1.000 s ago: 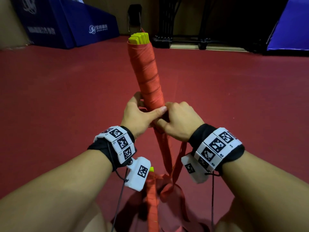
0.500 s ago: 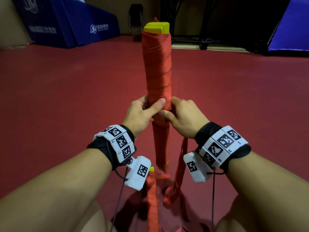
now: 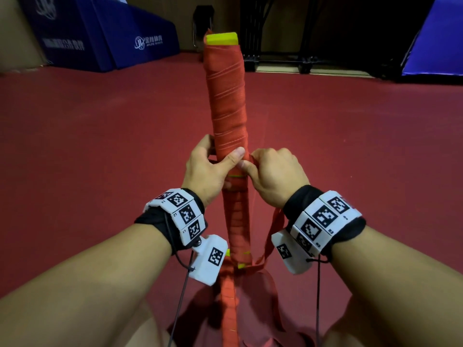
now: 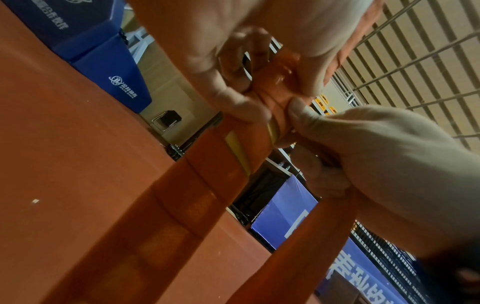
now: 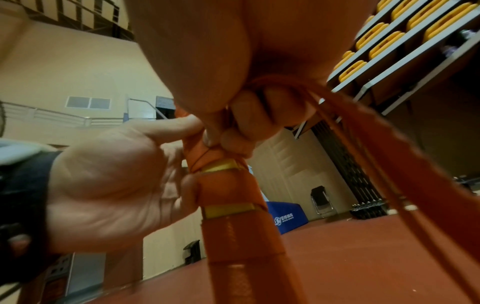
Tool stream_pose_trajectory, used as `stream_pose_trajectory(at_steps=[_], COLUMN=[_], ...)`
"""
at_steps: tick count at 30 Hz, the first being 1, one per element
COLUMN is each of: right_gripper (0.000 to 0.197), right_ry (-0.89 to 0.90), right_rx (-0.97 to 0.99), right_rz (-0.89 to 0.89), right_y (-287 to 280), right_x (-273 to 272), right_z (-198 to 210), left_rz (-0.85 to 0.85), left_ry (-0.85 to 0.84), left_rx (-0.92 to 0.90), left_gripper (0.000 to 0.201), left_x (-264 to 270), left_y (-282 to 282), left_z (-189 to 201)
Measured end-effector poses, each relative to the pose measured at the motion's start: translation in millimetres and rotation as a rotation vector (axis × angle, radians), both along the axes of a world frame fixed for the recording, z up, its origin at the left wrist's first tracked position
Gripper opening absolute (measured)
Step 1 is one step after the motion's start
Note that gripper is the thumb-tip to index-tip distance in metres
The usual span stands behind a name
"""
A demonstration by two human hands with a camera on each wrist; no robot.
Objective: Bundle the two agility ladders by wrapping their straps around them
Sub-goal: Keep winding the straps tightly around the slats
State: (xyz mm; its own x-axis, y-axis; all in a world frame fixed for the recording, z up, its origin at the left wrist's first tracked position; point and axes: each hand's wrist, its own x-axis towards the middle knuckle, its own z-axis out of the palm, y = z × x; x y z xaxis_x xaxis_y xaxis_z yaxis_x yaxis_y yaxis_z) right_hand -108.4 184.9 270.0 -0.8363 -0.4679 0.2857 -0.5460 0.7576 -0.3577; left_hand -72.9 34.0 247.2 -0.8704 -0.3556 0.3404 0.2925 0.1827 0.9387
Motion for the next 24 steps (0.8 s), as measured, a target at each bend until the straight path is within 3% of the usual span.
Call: stream_pose_trajectory(at_steps=[5,12,15,24], right_gripper=[0.033,0.047,0.050,0.049], right_ry=[0.045,0.028,0.024,-0.020], right_rx=[0.027,0.036,0.063,-0.013], right_rz=[0.050,0.077,0.094,0.103], right_y=[-8,-9,-8,-2], right_x=[9,12,12,-2], right_z=[-1,-1,-1,-4], left_rz=[0.077,0.035,-0.001,-0.238], left_ry=[0.026,-0.069,-0.098,-0.105], left_rx=[-0.073,0.008,0.028,0.170], left_gripper=[0.039,0.048,0.033,0.016], left_x=[-3,-4,-3,3], left_y=[-3,-1,0,4], left_z=[-4,-1,-2,7])
